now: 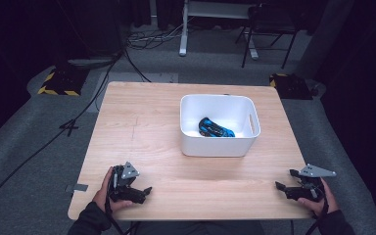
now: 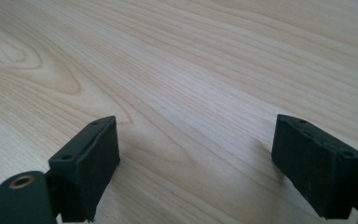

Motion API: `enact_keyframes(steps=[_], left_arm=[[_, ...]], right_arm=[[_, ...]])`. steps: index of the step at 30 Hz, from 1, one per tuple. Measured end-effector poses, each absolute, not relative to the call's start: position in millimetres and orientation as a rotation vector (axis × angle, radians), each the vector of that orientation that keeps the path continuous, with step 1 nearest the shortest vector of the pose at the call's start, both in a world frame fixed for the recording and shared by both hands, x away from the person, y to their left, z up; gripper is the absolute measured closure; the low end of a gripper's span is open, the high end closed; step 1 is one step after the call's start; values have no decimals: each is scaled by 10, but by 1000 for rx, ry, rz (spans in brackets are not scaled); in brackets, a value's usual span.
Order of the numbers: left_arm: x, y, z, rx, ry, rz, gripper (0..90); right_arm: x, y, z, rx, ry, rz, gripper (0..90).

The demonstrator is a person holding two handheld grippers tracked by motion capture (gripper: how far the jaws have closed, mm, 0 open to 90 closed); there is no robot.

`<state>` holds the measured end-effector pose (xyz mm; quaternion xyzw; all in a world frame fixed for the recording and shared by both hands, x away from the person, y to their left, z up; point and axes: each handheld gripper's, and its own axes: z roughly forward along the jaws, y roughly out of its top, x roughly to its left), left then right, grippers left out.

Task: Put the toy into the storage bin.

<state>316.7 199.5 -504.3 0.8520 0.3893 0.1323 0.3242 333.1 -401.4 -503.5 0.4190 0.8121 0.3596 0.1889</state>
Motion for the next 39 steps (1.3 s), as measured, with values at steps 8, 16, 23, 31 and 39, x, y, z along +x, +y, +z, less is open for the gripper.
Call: enact_keyframes(steps=[8,16,23,31,39], left_arm=[[3168,1992,-5043,2235,1023,345,3],[3164,1989,-5043,2233,1032,337,3],[3167,1992,-5043,2235,1025,342,3],[3165,1990,-5044,2235,1030,336,3],[3165,1991,-5043,2235,1030,336,3]], right_arm=[[3321,-4027,-5036,1202,2264,1000,150],[3318,-4026,-5037,1203,2261,1000,150],[3314,-4026,-5037,1209,2259,998,150],[3312,-4027,-5037,1211,2255,996,150],[3311,-4027,-5037,1212,2255,997,150]])
